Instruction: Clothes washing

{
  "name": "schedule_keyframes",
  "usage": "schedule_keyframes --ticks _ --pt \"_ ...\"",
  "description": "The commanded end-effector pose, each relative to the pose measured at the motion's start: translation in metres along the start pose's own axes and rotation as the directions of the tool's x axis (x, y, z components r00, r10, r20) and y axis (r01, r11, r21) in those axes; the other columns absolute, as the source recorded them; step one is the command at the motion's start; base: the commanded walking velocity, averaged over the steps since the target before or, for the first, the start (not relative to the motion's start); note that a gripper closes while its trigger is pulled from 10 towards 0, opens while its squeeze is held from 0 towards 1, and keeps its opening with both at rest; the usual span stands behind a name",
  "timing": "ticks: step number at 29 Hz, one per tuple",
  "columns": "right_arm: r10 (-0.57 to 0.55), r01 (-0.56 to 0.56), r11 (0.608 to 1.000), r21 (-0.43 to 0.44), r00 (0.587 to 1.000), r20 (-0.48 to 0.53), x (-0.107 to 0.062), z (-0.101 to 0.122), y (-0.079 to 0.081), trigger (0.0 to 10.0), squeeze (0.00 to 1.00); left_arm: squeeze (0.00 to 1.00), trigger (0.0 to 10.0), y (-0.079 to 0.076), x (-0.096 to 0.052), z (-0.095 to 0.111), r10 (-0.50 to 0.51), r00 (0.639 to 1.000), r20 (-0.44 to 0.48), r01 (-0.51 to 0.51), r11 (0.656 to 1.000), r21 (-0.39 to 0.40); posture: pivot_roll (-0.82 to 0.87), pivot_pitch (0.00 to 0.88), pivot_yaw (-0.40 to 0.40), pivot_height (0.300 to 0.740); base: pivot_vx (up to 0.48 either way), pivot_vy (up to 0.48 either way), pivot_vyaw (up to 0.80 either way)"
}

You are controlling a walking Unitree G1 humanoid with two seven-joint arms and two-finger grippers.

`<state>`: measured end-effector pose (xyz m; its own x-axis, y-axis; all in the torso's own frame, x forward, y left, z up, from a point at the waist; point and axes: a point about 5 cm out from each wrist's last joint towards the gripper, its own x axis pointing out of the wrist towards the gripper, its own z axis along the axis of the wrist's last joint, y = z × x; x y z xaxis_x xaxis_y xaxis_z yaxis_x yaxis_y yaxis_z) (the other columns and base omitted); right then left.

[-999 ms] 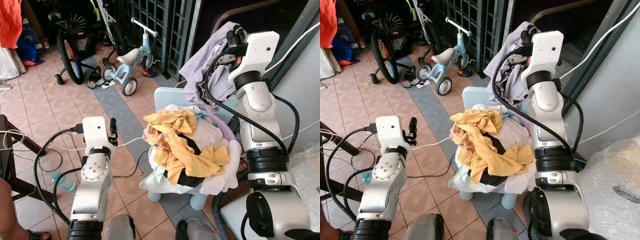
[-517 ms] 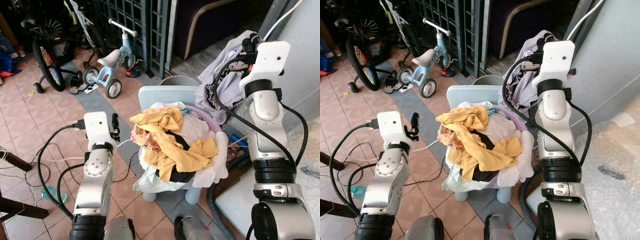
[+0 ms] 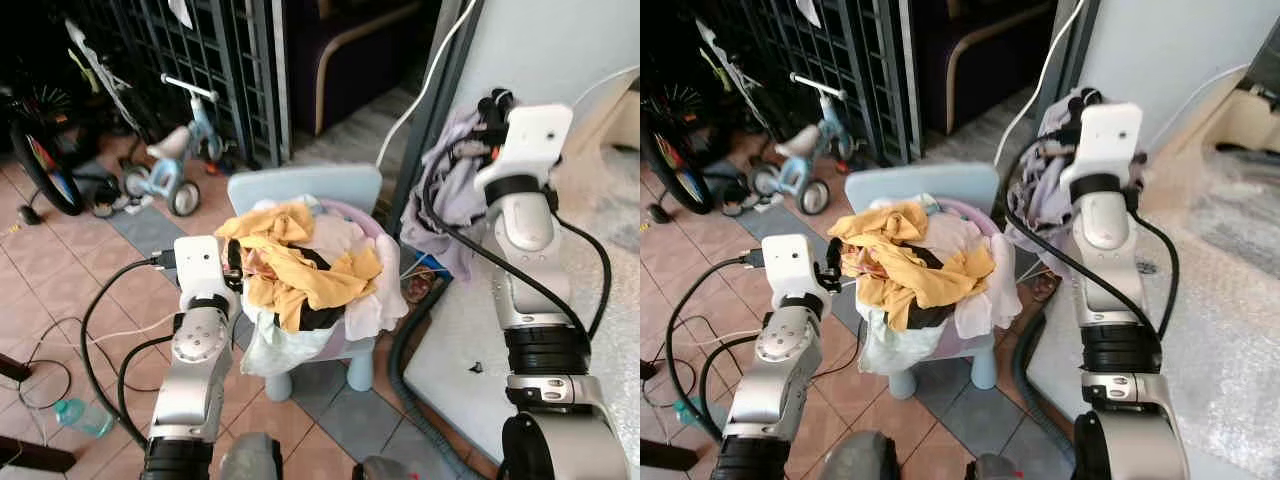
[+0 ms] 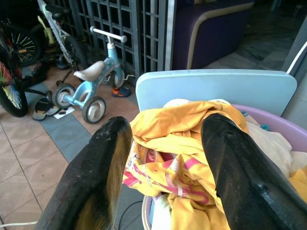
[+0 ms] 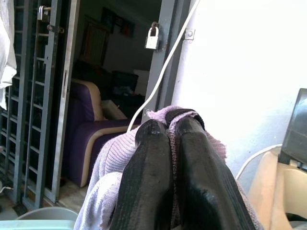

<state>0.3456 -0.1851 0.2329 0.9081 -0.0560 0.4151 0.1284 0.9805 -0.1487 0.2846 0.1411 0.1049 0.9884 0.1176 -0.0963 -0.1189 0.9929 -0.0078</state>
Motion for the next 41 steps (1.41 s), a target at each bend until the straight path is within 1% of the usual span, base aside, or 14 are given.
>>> schedule_keyframes --ticks 1,4,5,10,15,18,24,26,30,32,35,36,39,41 --pt "-0.037 0.037 0.999 -0.015 0.998 0.049 0.005 0.011 -0.004 10.0 0.0 0.0 10.0 0.003 -0.002 0.0 -0.012 1.0 0.01 0.012 1.0 -0.015 0.0 0.048 0.017 0.74 0.0 0.0 -0.79" --pt "-0.063 0.066 0.997 -0.041 0.996 0.063 0.007 0.013 -0.009 10.0 0.0 0.0 10.0 0.003 -0.002 0.003 -0.036 0.999 0.037 0.036 0.999 -0.014 0.0 0.048 0.018 0.74 0.0 0.0 -0.79" --pt "-0.087 0.091 0.994 -0.055 0.994 0.065 0.009 0.014 -0.013 10.0 0.0 0.0 10.0 0.003 -0.003 0.004 -0.04 0.998 0.043 0.041 0.999 -0.011 0.0 0.048 0.018 0.74 0.0 0.0 -0.79" --pt "-0.132 0.138 0.986 -0.09 0.989 0.07 0.014 0.015 -0.022 10.0 0.0 0.0 10.0 0.004 -0.003 0.004 -0.045 0.998 0.047 0.046 0.999 -0.012 0.0 0.048 0.019 0.74 0.0 0.0 -0.79" --pt "-0.139 0.149 0.981 -0.121 0.987 0.084 0.018 0.017 -0.026 10.0 0.0 0.0 10.0 0.005 -0.004 0.004 -0.054 0.997 0.054 0.055 0.998 -0.018 0.0 0.046 0.019 0.74 0.229 0.0 -0.79" --pt "-0.13 0.14 0.983 -0.118 0.988 0.084 0.018 0.016 -0.026 10.0 0.0 0.0 10.0 0.005 -0.004 0.004 -0.054 0.997 0.055 0.055 0.998 -0.02 0.0 0.045 0.018 0.74 0.303 0.0 -0.79" --pt "-0.08 0.088 0.99 -0.114 0.994 0.075 0.018 0.014 -0.019 10.0 0.0 0.0 10.0 0.005 -0.005 0.004 -0.068 0.996 0.064 0.07 0.997 -0.03 0.0 0.042 0.018 0.74 0.411 0.0 -0.13" --pt "-0.03 0.035 0.996 -0.079 0.997 0.067 0.018 0.013 -0.012 10.0 0.0 0.0 10.0 0.006 -0.005 0.004 -0.064 0.996 0.064 0.066 0.997 -0.028 0.0 0.041 0.017 0.74 0.469 0.0 0.0" --pt "0.008 -0.001 0.996 -0.09 0.997 0.075 0.019 0.013 -0.008 10.0 0.0 0.0 10.0 0.006 -0.005 0.004 -0.06 0.996 0.062 0.062 0.997 -0.035 0.0 0.04 0.017 0.74 0.44 0.0 0.0" --pt "0.035 -0.031 0.997 -0.064 0.997 0.064 0.022 0.013 -0.005 10.0 0.0 0.0 10.0 0.004 -0.004 0.004 -0.066 0.996 0.063 0.068 0.997 -0.029 0.0 0.049 0.017 0.74 0.429 0.0 0.0" --pt "0.067 -0.059 0.994 -0.091 0.994 0.081 0.026 0.018 -0.003 10.0 0.0 0.0 10.0 0.003 -0.005 0.004 -0.068 0.996 0.06 0.069 0.997 -0.027 0.0 0.044 0.018 0.74 0.431 0.0 0.0" --pt "0.07 -0.063 0.994 -0.085 0.994 0.085 0.027 0.019 -0.002 10.0 0.0 0.0 10.0 0.004 -0.005 0.003 -0.067 0.996 0.057 0.068 0.997 -0.026 0.0 0.044 0.018 0.74 0.431 0.0 0.0" --pt "0.085 -0.08 0.995 -0.055 0.991 0.099 0.033 0.023 0.001 10.0 0.0 0.0 10.0 0.004 -0.007 0.001 -0.065 0.997 0.045 0.065 0.998 -0.016 0.0 0.048 0.021 0.74 0.433 0.0 0.0" --pt "0.127 -0.125 0.992 -0.025 0.986 0.105 0.043 0.028 0.007 10.0 0.0 0.0 10.0 0.01 -0.011 -0.005 -0.042 0.999 0.014 0.043 0.999 -0.004 0.0 0.048 0.024 0.74 0.36 0.0 0.0"
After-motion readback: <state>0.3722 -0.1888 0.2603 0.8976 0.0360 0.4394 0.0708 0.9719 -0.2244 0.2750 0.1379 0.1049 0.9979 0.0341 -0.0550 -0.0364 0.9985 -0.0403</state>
